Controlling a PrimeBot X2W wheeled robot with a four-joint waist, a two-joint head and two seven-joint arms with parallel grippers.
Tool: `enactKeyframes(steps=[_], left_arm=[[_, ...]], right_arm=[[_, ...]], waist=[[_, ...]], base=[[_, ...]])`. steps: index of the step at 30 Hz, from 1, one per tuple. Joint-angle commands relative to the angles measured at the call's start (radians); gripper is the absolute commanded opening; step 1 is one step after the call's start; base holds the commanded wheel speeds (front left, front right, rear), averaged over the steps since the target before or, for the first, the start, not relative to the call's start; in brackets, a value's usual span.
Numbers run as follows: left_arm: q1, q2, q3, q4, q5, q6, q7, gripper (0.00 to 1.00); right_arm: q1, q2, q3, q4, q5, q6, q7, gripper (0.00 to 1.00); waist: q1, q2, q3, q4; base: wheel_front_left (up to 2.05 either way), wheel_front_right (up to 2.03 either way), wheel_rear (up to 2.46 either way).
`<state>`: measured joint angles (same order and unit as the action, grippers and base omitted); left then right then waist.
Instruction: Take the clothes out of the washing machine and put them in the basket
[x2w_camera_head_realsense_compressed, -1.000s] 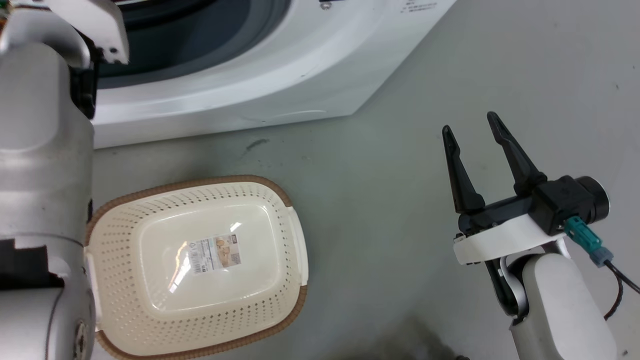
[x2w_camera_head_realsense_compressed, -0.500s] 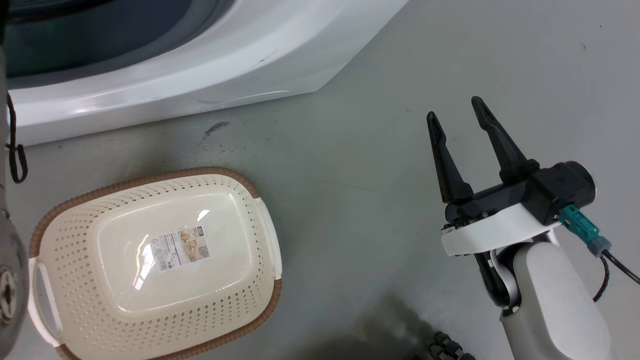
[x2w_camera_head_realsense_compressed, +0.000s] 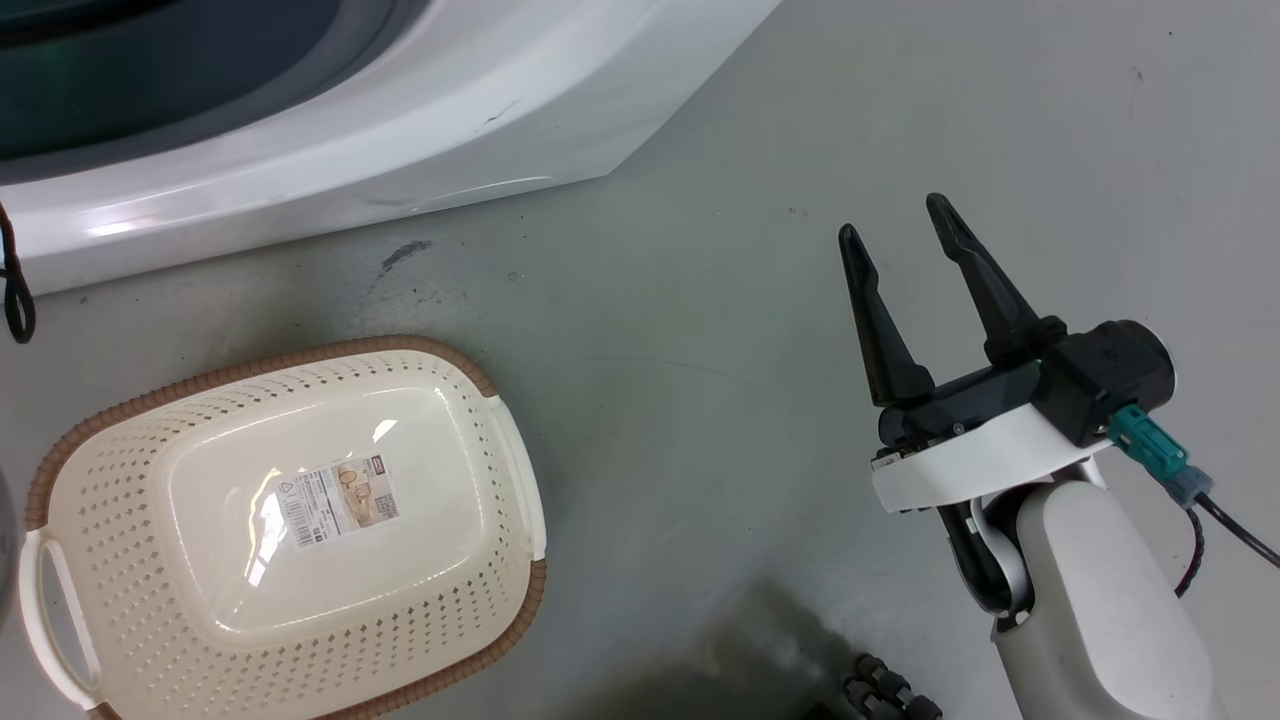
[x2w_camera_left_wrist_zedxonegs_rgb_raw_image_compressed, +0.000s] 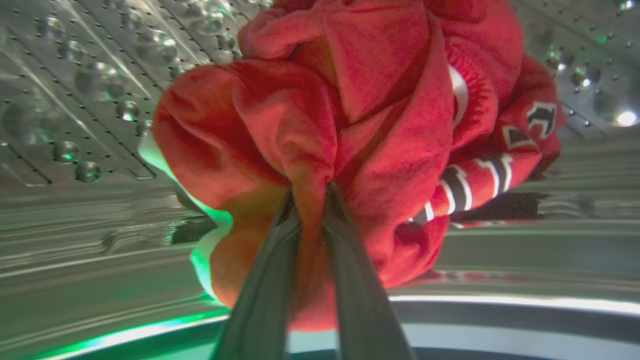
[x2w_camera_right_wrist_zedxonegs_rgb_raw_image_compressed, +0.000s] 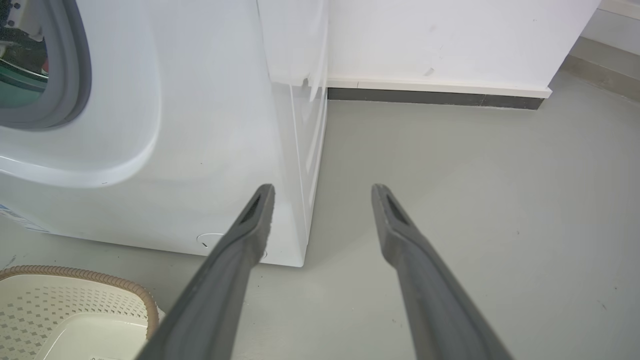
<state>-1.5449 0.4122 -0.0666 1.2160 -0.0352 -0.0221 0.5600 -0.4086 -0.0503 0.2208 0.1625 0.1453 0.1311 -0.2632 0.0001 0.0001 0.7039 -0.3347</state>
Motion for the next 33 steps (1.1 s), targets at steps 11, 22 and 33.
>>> enactKeyframes(steps=[11,22,33], left_arm=[[0.154,-0.023,-0.01,-0.147,-0.022,0.022,-0.33,0.0],[0.408,-0.085,0.018,-0.17,-0.088,0.026,-0.694,0.0],[0.635,-0.161,0.044,-0.228,-0.154,0.013,-0.822,0.0]], right_arm=[[0.009,0.0,-0.018,0.034,-0.016,-0.001,-0.002,1.0],[0.096,0.0,-0.04,0.082,-0.048,-0.001,-0.002,1.0],[0.196,0.0,-0.06,0.115,-0.074,-0.001,-0.002,1.0]], waist=[[-0.0001,-0.0001,-0.089,0.031],[-0.0001,-0.0001,-0.292,0.071],[-0.0001,-0.0001,-0.467,0.096]], base=[[0.0,0.0,0.0],[0.0,0.0,0.0],[0.0,0.0,0.0]])
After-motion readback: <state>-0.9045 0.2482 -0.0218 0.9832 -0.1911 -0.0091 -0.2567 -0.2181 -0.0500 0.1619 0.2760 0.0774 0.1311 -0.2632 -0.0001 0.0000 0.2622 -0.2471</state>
